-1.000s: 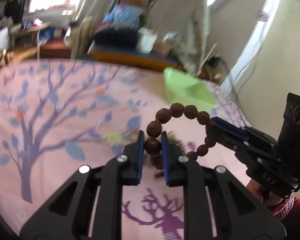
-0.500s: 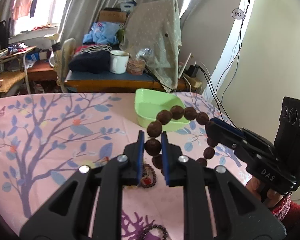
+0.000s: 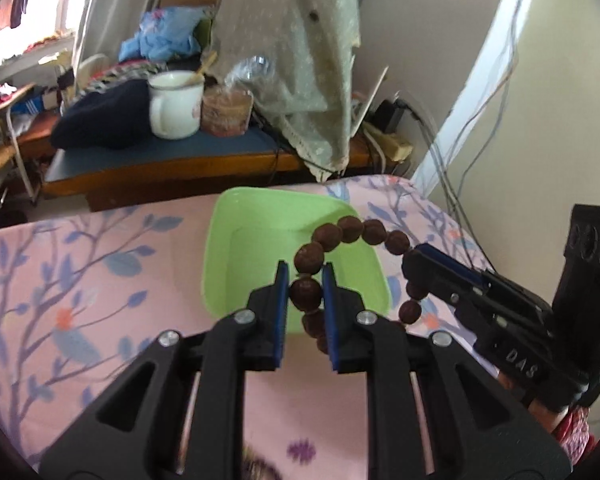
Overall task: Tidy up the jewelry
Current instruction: 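Lift the brown bracelet with both grippers and carry it over the green tray, then open both grippers to drop the bracelet into the green tray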
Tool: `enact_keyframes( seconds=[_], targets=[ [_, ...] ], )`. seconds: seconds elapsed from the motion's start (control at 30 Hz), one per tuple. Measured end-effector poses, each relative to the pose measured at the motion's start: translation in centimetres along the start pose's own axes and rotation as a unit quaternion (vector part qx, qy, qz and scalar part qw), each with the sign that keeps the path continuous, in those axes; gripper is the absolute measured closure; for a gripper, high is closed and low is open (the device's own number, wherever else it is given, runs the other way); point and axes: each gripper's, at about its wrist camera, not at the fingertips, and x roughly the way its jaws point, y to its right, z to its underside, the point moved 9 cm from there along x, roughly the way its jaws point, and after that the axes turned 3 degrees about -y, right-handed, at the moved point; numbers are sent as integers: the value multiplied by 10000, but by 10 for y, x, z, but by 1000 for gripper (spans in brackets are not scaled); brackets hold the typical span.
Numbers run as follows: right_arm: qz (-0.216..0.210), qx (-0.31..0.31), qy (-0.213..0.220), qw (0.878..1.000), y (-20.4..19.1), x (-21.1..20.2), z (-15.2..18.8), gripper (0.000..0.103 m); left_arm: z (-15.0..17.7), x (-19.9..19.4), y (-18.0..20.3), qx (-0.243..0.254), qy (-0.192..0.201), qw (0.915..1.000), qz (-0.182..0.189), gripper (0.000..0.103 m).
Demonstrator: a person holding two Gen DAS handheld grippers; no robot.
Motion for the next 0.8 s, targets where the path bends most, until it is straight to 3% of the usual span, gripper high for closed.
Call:
enact_keyframes(
  seconds=[0.23,0.33,0.47,0.57,0.6,0.7,0.8],
  targets=[
    [123,207,-144,9996,32,35,6,103,-6,53,-11,-288,-292,9991,-131,87],
    [162,297,-69,9994,39,40,9,103,0,65,-18,-352,-508,9977,-285,80],
    [-133,685,144,9975,42,26,8,103,-3,46,-29,-470,-337,9980,-250,80],
    [-388,712,294,9963,29,1,10,103,1,10,-38,-476,-98,9986,-197,80],
    [-472,647,342,9962,21,-8,14,101,5,-3,-41,-440,-39,9988,-223,80],
    [-703,479,418,9955,-4,-31,30,55,40,-50,-50,-337,131,9990,-266,79],
    [-904,263,140,9955,-29,-39,55,52,84,-80,-57,-267,63,9991,-328,79]
  ],
)
